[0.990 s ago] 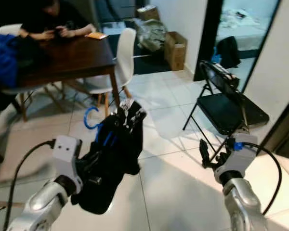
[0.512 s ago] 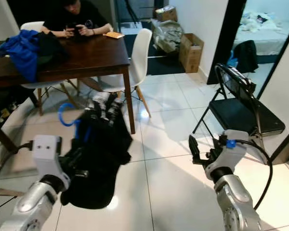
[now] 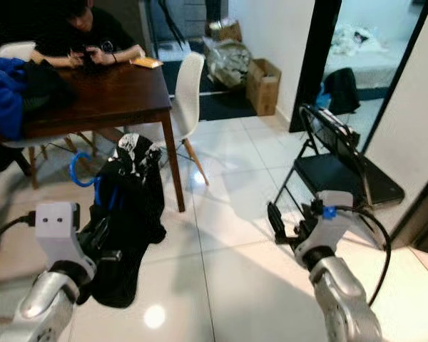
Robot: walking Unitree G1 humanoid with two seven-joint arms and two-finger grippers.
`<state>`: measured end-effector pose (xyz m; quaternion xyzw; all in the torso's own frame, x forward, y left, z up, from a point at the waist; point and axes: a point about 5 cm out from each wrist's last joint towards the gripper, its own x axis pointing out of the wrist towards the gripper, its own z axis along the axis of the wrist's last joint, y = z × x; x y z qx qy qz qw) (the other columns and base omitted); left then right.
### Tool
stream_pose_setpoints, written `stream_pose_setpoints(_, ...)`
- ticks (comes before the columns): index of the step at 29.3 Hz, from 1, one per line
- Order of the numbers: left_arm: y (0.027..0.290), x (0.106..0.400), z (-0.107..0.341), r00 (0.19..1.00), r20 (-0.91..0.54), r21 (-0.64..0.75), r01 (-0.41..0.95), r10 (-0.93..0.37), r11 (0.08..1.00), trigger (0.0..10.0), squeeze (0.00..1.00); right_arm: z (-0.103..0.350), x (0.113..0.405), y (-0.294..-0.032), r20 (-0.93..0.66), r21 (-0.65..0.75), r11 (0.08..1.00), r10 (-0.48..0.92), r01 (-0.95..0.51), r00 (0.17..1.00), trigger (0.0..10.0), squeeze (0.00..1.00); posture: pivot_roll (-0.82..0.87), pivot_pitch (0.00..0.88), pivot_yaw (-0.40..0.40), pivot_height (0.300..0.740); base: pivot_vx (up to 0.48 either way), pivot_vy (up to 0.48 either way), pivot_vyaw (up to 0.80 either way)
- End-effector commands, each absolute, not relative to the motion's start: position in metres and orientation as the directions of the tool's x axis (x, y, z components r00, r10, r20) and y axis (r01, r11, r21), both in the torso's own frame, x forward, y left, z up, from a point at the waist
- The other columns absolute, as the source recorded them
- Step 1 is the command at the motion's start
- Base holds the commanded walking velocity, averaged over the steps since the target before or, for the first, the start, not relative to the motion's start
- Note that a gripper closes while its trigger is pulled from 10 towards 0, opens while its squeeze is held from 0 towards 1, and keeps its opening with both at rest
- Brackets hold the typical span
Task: Hang hanger
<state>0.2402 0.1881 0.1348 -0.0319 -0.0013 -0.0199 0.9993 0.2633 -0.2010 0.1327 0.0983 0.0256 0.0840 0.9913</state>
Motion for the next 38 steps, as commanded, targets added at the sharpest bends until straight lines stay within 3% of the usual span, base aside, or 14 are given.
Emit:
stream_pose_setpoints(1, 0.1913, 0.2402, 0.1437, 0.998, 0.058, -0.045, 0.028, -0.026, 0.999, 10.0, 0.0, 0.1313, 0.2637, -0.196, -0.039, 0.212, 0.958, 0.205, -0.193, 0.978, 10.0, 0.0, 0.05, 0.0, -0.015, 0.74, 0.428, 0.0, 0.0)
stream_pose_setpoints(4, 0.191, 0.2407, 0.1438, 0.998, 0.061, -0.047, 0.026, -0.023, 0.999, 10.0, 0.0, 0.1315, 0.2635, -0.1929, -0.038, 0.201, 0.953, 0.24, -0.228, 0.97, 10.0, 0.0, 0.05, 0.0, -0.018, 0.74, 0.428, 0.0, 0.0)
stream_pose_setpoints(16, 0.1904, 0.2411, 0.1449, 0.998, 0.063, -0.048, 0.026, -0.023, 0.998, 10.0, 0.0, 0.132, 0.2631, -0.1892, -0.04, 0.195, 0.942, 0.286, -0.273, 0.957, 10.0, 0.0, 0.05, 0.0, -0.016, 0.74, 0.426, 0.0, 0.8)
stream_pose_setpoints(38, 0.1921, 0.2417, 0.1478, 0.997, 0.076, -0.038, 0.02, -0.017, 0.999, 10.0, 0.0, 0.1339, 0.2622, -0.189, -0.024, 0.229, 0.93, 0.3, -0.287, 0.954, 10.0, 0.0, 0.06, 0.003, -0.012, 0.74, 0.424, 0.0, 0.0)
